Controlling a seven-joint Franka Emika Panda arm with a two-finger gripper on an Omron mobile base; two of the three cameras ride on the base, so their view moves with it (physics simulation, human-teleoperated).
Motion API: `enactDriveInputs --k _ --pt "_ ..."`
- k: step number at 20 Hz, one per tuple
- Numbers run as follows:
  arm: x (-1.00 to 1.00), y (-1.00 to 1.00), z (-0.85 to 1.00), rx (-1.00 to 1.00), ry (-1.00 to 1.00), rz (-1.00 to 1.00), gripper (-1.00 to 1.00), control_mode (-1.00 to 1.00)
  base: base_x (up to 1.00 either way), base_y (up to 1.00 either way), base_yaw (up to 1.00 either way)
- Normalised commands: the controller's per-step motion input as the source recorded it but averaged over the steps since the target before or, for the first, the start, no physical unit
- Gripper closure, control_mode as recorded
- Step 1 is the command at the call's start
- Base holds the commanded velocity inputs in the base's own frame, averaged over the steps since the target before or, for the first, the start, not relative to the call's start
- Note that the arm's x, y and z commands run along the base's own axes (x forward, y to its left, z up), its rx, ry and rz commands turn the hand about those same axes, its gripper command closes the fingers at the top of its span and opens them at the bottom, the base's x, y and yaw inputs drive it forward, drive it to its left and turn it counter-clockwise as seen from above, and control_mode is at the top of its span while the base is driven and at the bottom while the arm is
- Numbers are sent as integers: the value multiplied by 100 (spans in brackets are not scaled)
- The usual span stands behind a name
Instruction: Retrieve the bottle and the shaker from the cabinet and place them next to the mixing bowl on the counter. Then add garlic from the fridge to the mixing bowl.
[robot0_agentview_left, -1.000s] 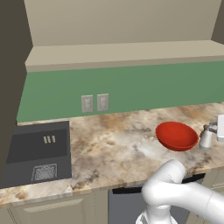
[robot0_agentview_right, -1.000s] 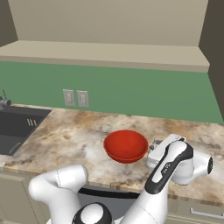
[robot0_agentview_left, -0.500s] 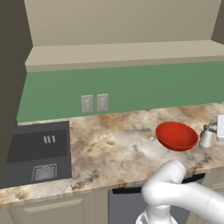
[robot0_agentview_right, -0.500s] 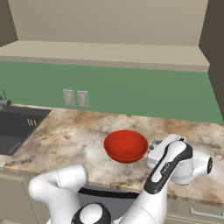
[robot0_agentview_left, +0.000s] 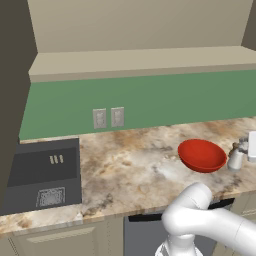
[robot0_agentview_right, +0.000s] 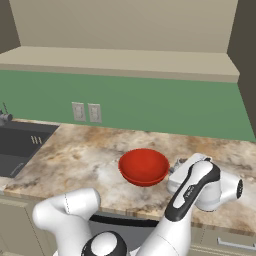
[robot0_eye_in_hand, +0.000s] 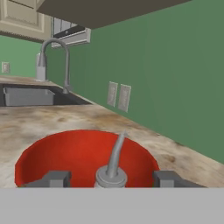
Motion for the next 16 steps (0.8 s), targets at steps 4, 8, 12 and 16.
enactDriveInputs --k 4,8,12,16 --pt "0 0 0 0 0 0 -100 -100 0 0 0" --pt "0 0 0 0 0 0 -100 -100 0 0 0" --pt "-10 4 13 -5 -3 -1 -100 -100 0 0 0" --pt "-12 0 69 -11 0 -2 -100 -100 0 0 0"
